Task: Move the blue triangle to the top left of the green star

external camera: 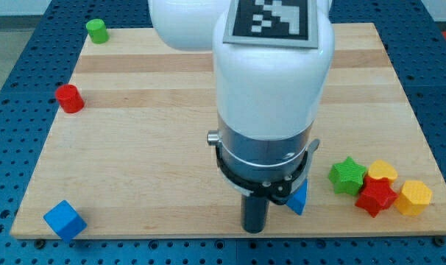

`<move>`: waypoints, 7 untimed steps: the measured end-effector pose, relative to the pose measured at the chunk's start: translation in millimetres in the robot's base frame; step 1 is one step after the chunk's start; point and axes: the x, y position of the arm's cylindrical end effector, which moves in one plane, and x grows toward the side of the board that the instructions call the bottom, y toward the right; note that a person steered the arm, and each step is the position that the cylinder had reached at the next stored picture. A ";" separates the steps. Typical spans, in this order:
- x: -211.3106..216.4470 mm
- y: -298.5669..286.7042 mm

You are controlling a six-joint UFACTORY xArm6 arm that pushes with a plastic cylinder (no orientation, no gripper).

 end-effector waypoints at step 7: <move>-83.7 45.4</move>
